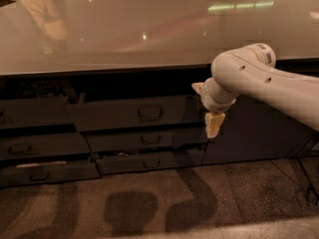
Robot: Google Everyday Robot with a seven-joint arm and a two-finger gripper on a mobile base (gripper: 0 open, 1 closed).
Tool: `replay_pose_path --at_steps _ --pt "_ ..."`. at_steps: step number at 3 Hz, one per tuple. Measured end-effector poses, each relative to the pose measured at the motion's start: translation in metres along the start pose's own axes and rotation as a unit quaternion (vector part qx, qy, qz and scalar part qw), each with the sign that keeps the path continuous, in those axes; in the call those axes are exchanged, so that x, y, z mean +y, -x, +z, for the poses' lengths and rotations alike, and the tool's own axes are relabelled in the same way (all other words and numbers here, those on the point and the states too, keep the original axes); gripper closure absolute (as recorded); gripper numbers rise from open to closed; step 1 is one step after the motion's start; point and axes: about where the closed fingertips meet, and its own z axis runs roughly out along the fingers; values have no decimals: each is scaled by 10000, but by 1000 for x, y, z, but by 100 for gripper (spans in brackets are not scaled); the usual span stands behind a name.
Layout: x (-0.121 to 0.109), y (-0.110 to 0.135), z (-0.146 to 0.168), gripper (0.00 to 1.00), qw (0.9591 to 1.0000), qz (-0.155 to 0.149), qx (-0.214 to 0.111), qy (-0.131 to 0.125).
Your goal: Open top drawer
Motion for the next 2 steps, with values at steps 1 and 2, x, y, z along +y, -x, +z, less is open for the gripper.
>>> replay_pose_path --at_steps 1,2 --pt "0 -31 29 0 9986 318 214 355" --pt "-2 -62 61 0 9945 637 412 724"
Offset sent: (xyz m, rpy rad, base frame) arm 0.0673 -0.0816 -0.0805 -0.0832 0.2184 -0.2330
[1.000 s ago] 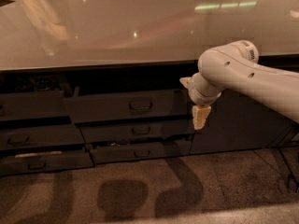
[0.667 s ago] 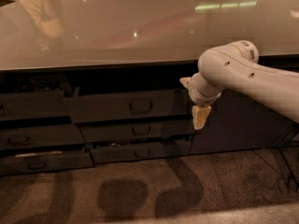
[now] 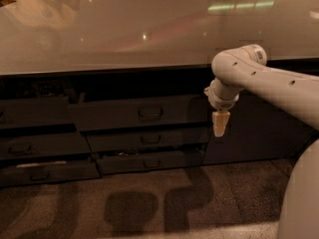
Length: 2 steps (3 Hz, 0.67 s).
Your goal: Open top drawer
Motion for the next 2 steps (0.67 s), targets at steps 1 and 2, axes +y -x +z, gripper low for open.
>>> replay_pose_path --at_steps 1,2 --pt "0 0 0 0 10000 0 1 0" --pt "-10 14 8 0 9997 -86 172 134"
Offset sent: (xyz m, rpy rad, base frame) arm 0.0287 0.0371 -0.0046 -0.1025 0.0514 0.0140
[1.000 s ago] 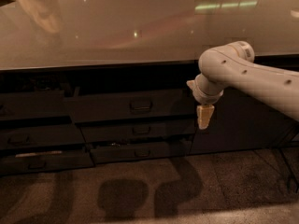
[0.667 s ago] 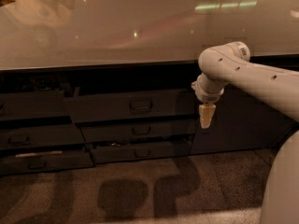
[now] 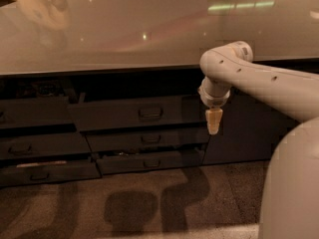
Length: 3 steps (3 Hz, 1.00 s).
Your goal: Open top drawer
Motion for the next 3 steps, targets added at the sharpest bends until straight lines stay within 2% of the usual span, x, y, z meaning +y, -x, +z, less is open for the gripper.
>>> replay_pose_path --at_steps 1,2,3 --pt "-11 33 6 0 9992 -295 262 84" --pt "-11 33 6 0 9992 -295 261 84" --pt "-10 28 6 0 9995 -309 -33 88"
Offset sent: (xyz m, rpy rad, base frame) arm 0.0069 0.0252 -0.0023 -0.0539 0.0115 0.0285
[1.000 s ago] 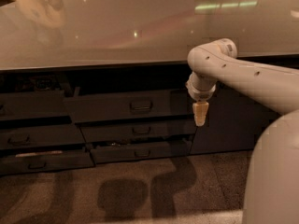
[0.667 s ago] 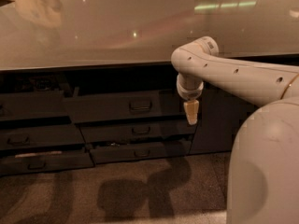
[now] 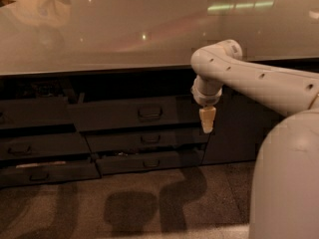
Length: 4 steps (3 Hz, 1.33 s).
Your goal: Open top drawer
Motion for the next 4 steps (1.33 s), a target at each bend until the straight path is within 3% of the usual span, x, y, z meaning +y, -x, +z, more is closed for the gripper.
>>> replay_pose_path --at_steps 1,2,3,4 --pt "0 -11 3 0 9963 92 -846 -107" --pt "-5 -16 -11 0 9922 40 -1210 -293" --pt "-5 -16 -11 0 9922 41 -1210 -292" --pt "-5 -31 17 0 9929 296 -1148 -19"
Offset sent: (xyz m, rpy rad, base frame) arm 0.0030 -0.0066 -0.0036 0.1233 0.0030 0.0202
